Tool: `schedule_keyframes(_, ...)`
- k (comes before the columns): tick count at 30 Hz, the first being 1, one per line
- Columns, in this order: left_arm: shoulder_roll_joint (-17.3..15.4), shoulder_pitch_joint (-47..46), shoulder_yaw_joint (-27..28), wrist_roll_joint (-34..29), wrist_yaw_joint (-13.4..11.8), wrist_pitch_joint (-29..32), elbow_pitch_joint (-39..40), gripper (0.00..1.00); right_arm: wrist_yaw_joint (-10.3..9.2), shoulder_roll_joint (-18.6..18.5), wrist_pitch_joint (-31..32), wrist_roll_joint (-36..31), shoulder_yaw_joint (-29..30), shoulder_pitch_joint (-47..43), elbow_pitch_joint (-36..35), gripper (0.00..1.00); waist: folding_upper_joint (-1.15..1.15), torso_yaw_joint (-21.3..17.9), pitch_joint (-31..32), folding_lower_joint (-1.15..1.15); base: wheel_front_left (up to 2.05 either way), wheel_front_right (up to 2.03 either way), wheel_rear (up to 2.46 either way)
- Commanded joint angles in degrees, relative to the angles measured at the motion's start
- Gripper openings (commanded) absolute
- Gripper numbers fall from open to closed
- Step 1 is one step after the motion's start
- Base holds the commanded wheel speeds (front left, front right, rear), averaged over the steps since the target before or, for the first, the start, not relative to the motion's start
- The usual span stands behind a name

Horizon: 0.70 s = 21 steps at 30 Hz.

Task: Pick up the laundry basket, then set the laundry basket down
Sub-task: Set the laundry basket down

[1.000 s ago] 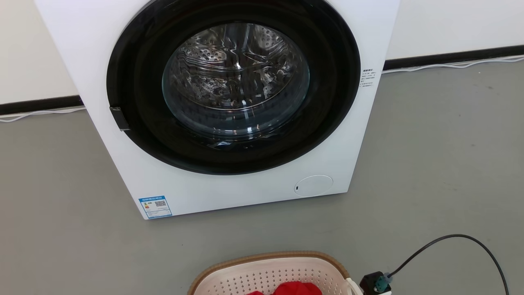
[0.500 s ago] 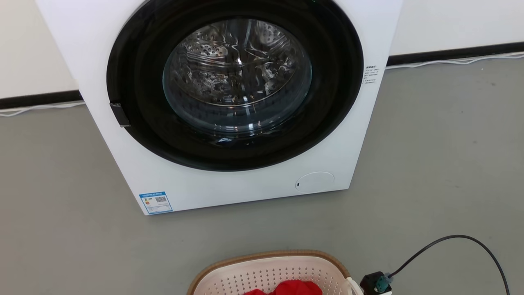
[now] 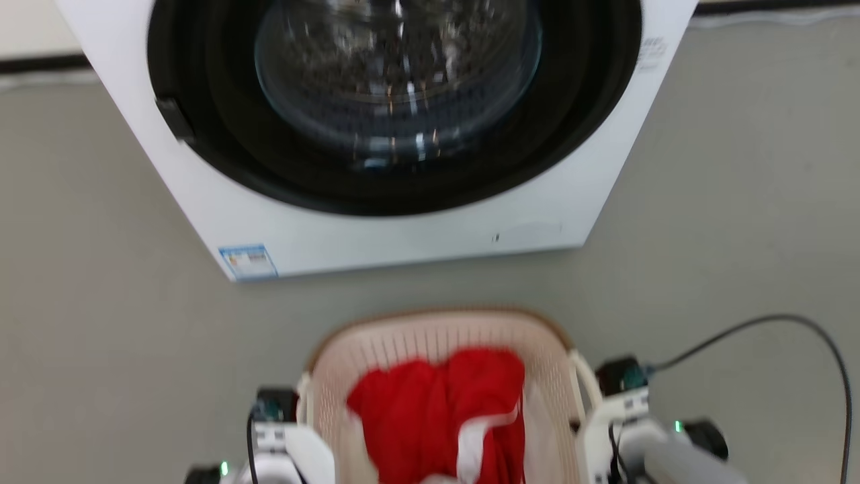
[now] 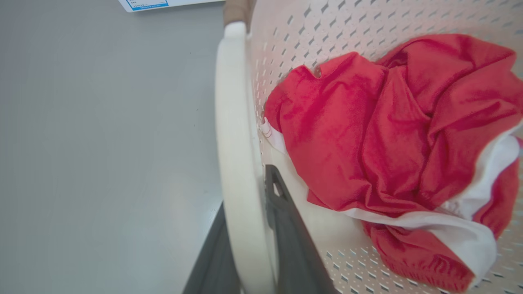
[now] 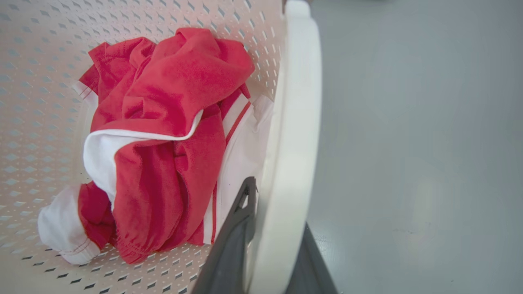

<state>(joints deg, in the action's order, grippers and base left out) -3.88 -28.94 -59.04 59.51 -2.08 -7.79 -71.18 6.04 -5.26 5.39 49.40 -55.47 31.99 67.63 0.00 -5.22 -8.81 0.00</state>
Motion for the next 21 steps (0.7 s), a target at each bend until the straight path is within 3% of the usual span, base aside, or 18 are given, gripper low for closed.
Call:
schedule_keyframes(1, 0.87, -4.13, 1.03, -0.64, 0.04, -1.69, 1.29, 0.0, 1.45, 2.38, -1.35, -0.91, -0.73, 1.73, -1.59, 0.0, 0.0, 0.63, -4.41, 0.0, 0.0, 0.0, 0.0)
schedule_keyframes(21, -1.13, -24.96, 2.33, -4.35, -1.63, -6.97, 0.41, 0.0, 1.45, 2.38, -14.59, -4.38, 2.74, 22.04, 3.25, 0.0, 0.0, 2.18, -29.99, 0.0, 0.0, 0.0, 0.0)
